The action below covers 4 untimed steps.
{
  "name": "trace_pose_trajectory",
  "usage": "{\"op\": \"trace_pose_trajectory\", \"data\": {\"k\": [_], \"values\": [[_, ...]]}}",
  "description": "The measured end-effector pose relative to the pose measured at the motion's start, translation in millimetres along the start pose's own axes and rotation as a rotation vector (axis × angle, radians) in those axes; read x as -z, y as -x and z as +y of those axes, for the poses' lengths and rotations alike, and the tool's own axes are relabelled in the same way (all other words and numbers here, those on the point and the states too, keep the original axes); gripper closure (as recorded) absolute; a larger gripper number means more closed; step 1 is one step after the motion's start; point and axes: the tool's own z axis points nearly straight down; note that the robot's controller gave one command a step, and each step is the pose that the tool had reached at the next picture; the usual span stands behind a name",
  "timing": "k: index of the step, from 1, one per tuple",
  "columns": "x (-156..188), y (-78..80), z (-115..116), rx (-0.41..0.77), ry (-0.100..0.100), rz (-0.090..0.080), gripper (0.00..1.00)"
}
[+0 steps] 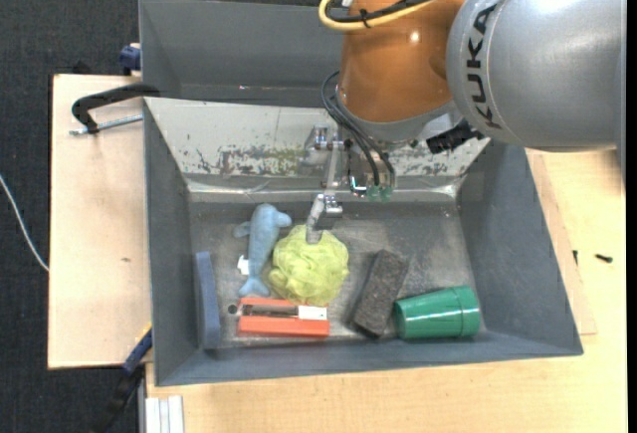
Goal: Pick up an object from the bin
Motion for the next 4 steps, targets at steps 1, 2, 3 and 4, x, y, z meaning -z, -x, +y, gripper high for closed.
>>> {"op": "trace_pose_trajectory", "data": {"k": [1,2,3,4], "values": [[4.6,1.6,-0.6,-0.001,0.001,-0.008,0.00],[2.7,2.7,-0.4,0.000,0.001,-0.011,0.00],[20.7,21.4,24.7,0.159,0.001,-0.013,1.00],[26.3,23.3,27.2,0.166,0.001,-0.014,1.00]]}}
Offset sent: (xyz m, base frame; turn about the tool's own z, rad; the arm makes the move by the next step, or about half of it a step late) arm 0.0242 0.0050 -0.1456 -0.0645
